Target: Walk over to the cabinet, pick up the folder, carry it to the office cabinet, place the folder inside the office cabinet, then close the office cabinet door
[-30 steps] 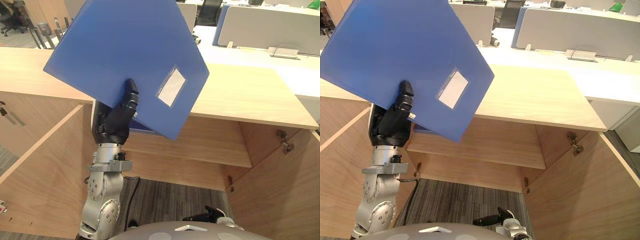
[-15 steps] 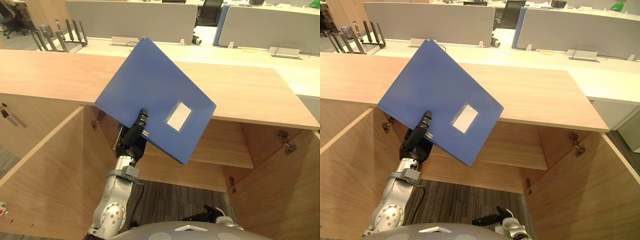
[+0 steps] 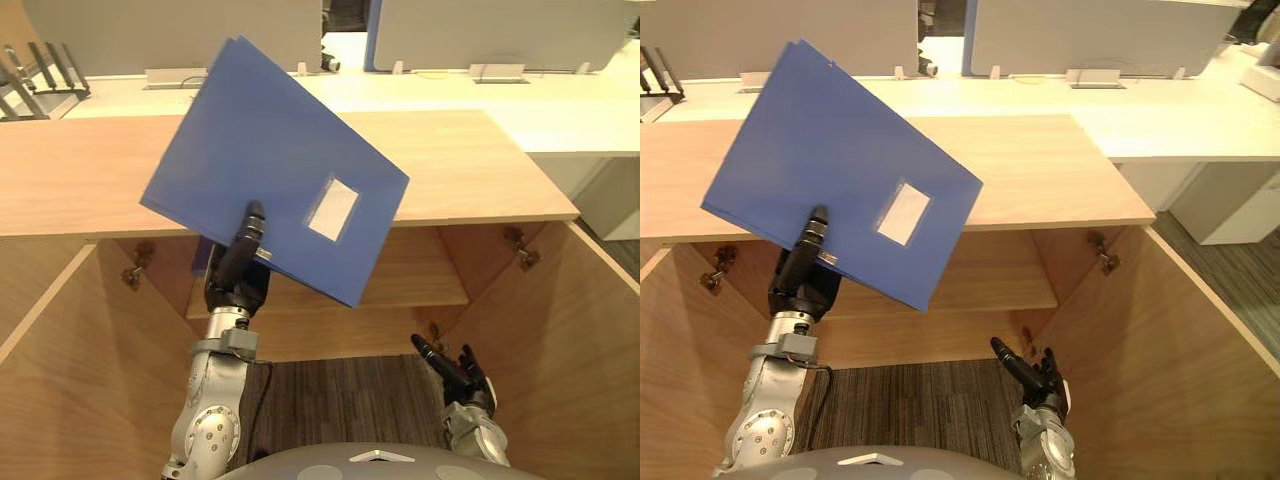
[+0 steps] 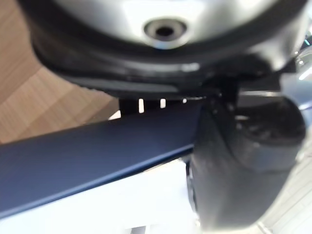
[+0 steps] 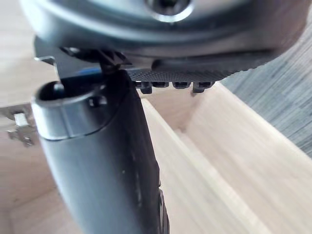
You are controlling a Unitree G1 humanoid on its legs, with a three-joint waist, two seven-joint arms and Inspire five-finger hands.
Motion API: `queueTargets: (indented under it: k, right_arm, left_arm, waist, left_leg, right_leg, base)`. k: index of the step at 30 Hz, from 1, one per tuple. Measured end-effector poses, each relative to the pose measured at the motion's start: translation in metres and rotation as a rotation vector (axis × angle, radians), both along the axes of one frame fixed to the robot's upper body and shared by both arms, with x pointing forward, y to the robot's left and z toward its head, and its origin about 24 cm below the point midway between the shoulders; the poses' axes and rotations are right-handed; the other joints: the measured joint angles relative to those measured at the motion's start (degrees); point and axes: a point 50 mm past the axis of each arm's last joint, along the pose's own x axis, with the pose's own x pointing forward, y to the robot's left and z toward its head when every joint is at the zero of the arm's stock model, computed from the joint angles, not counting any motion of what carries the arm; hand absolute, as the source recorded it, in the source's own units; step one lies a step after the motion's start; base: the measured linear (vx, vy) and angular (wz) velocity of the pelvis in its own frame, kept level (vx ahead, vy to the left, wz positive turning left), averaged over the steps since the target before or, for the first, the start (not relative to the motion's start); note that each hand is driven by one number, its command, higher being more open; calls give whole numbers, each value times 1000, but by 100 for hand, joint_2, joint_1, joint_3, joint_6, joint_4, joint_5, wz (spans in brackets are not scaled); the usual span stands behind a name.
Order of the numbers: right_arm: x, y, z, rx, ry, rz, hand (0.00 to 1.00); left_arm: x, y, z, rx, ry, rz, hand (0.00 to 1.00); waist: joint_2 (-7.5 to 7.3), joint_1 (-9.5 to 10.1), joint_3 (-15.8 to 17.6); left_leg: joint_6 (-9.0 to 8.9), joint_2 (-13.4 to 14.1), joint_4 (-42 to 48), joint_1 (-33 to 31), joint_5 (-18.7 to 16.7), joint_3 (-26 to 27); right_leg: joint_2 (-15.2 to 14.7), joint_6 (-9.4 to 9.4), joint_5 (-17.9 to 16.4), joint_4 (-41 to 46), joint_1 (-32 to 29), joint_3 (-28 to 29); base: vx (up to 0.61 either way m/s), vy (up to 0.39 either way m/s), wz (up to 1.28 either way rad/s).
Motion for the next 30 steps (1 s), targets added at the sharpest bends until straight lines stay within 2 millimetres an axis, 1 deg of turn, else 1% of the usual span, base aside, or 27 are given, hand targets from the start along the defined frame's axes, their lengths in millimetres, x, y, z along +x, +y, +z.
queueTargets:
  k: [4, 7, 11, 14, 15, 16, 18, 19, 20, 22, 23, 25, 26, 28, 29, 30]
  right_arm:
    - [1, 5, 10, 44, -66, -29, 100]
    - [6, 10, 20, 152, -182, -39, 100]
    - [19, 13, 42, 264, -368, -33, 100]
    - [30, 14, 64, 300, -513, -10, 100]
    - [36, 13, 77, 311, -589, 1, 100]
    - [39, 13, 83, 316, -623, 6, 100]
    - [51, 10, 109, 298, -748, 42, 100]
    - [59, 7, 126, 271, -826, 71, 100]
    - [63, 4, 134, 255, -870, 83, 100]
    - [75, -5, 166, 192, -1034, 97, 100]
    - [77, -8, 173, 175, -1071, 93, 100]
    - [81, -18, 196, 105, -1186, 70, 100]
    - [81, -20, 201, 84, -1204, 66, 100]
    - [82, -30, 220, -44, -1238, 88, 100]
    - [81, -32, 224, -74, -1244, 99, 100]
    - [83, -36, 233, -148, -1254, 126, 100]
  left_arm:
    - [-4, 6, 3, -3, -12, 34, 0]
    - [-10, 9, 3, -13, -16, 56, 0]
    - [-14, 13, 1, -9, -7, 68, 0]
    - [-14, 19, 2, 3, -12, 90, 0]
    - [-14, 22, 2, 9, -18, 97, 0]
    - [-14, 23, 2, 11, -21, 101, 0]
    - [-15, 27, 3, 22, -31, 112, 0]
    - [-15, 28, 4, 26, -36, 115, 0]
    - [-14, 29, 4, 26, -38, 115, 0]
    - [-14, 29, 5, 30, -49, 111, 0]
    - [-14, 29, 5, 30, -52, 109, 0]
    - [-12, 28, 7, 32, -64, 100, 0]
    - [-12, 28, 7, 33, -69, 98, 0]
    - [-9, 30, 10, 55, -95, 87, 0]
    - [-8, 30, 12, 64, -103, 81, 0]
    - [-7, 32, 15, 87, -124, 68, 0]
  waist:
    - [68, -57, -26]
    - [98, -114, -43]
    - [79, -124, -43]
    - [65, -134, -40]
    - [62, -132, -41]
    - [60, -131, -40]
    - [59, -130, -40]
    - [56, -128, -41]
    - [53, -128, -42]
    - [39, -118, -51]
    - [38, -117, -51]
    - [38, -117, -52]
    - [38, -113, -52]
    - [39, -103, -52]
    - [40, -102, -53]
    - [44, -107, -55]
  left_leg:
    - [1, 4, 1, 8, -2, 149]
    - [-17, 10, 5, 12, 8, 259]
    - [-13, 17, 20, 13, 3, 406]
    - [-16, 16, 22, 12, -10, 463]
    - [-22, 16, 24, 12, -22, 463]
    - [-24, 16, 24, 11, -25, 463]
    - [-14, 13, 25, 4, -37, 463]
    - [-11, 9, 26, -2, -42, 462]
    - [-10, 8, 26, -3, -43, 461]
    - [-8, 5, 26, -7, -44, 446]
    - [-6, 4, 26, -9, -45, 440]
    - [-2, -3, 24, -15, -47, 382]
    - [-1, -5, 23, -14, -47, 370]
    - [8, -17, 22, -18, -45, 343]
    - [10, -20, 21, -21, -44, 323]
    - [16, -23, 20, -21, -40, 291]
  right_leg:
    - [8, -2, -2, 51, -160, 181]
    - [20, -24, 5, 32, -226, 313]
    - [42, 10, 146, -95, -262, 469]
    - [48, 18, 198, -160, -265, 533]
    - [50, 18, 198, -163, -266, 536]
    - [50, 19, 198, -166, -267, 536]
    - [51, 20, 199, -168, -279, 545]
    - [51, 23, 202, -166, -287, 549]
    - [51, 25, 203, -163, -290, 550]
    - [50, 31, 207, -156, -288, 541]
    - [49, 32, 208, -154, -286, 535]
    - [43, 34, 209, -154, -254, 486]
    - [41, 34, 209, -154, -247, 476]
    - [31, 35, 209, -153, -240, 461]
    - [29, 35, 209, -152, -235, 446]
    - [27, 35, 209, -150, -224, 424]
  base:
    - [-41, 22, -26]
    - [-5, 10, -23]
    - [20, 11, -20]
    - [37, 7, -12]
    - [27, 1, -3]
    - [38, 1, -2]
    - [17, 1, -1]
    - [0, 0, 0]
    - [0, 0, 0]
    - [0, 0, 0]
    - [8, 4, 5]
    - [3, 5, 10]
    - [0, 7, 9]
    - [-5, 8, 5]
    - [-9, 6, 7]
    - [-9, 3, 7]
